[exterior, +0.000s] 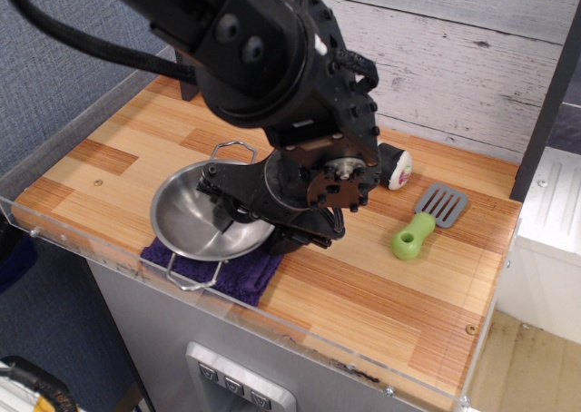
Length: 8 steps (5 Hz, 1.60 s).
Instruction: Place the pan behind the cloth.
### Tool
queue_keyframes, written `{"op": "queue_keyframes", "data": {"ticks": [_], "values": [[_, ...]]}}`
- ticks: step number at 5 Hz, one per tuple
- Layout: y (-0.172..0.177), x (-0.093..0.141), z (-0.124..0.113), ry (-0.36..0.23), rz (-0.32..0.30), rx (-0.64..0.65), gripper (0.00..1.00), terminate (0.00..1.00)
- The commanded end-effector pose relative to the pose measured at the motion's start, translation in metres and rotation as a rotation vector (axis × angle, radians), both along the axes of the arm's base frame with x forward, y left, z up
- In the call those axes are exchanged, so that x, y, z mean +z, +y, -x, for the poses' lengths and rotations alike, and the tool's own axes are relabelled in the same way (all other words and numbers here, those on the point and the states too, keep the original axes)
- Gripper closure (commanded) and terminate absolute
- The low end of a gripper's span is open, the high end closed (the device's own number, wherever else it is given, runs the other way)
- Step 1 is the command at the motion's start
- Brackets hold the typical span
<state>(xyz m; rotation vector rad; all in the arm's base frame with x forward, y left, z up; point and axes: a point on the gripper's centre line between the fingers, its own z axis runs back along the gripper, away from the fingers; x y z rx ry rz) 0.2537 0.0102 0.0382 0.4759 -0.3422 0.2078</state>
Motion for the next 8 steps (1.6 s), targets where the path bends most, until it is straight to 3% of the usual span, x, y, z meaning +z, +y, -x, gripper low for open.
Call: {"op": "queue_keyframes", "data": {"ticks": [1, 3, 4, 5, 6, 8], "values": [[-0.003, 0.005, -0.001, -0.016, 0.005, -0.002, 1.00, 0.00], [-0.006, 0.007, -0.001, -0.013, 0.015, -0.028, 1.00, 0.00], [-0.009, 0.019, -0.001, -0.022, 0.013, -0.051, 1.00, 0.00], [-0.009, 0.044, 0.001, -0.054, -0.007, -0.066, 1.00, 0.00], [-0.010, 0.066, -0.002, -0.081, 0.011, -0.066, 1.00, 0.00], [0.013, 0.106, -0.026, -0.153, 0.010, -0.023, 1.00, 0.00]]}}
